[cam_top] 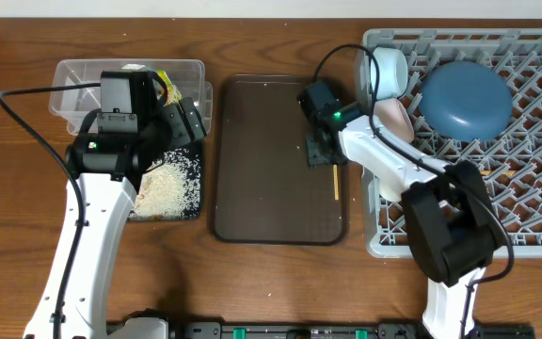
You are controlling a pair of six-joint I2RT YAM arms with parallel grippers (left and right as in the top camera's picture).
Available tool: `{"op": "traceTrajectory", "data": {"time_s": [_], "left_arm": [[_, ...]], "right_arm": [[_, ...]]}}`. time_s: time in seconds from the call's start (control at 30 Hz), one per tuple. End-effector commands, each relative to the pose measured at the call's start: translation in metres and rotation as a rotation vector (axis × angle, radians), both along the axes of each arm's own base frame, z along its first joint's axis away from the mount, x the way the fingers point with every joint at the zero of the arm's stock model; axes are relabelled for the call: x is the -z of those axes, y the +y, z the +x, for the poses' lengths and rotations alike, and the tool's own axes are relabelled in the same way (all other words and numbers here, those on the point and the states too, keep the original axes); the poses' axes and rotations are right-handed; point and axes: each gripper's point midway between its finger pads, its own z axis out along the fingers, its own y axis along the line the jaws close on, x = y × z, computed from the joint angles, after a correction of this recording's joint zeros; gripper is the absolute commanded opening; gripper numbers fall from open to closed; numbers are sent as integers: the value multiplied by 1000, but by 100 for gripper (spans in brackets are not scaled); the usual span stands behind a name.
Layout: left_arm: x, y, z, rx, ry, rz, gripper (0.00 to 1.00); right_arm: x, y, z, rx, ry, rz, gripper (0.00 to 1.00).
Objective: Sort waste into correct bins and load items into the dishwasher rack
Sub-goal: 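Return the right gripper to the brown tray and grasp the second chopstick, then carry the second chopstick into the dish rack and release it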
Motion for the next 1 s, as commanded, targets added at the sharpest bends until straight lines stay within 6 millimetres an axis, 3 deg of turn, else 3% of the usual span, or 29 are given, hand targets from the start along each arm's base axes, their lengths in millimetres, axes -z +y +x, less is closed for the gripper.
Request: {"op": "traceTrajectory", "data": {"time_s": [0.0,0.2,0.57,0.73,0.97], "left_arm": [[2,2,0,-3,6,8,93],[2,2,0,-3,6,8,92],[2,2,0,-3,6,8,93],[2,2,0,-3,6,8,92],[2,2,0,-3,6,8,92]], "right_arm": [[8,0,-2,-15,28,13,59],[9,2,-3,-13,46,38,46],[15,-13,-11,90,108,49,43],[24,-13,-14,89,139,50,35],[25,-15,-15,88,160,58,13]]}}
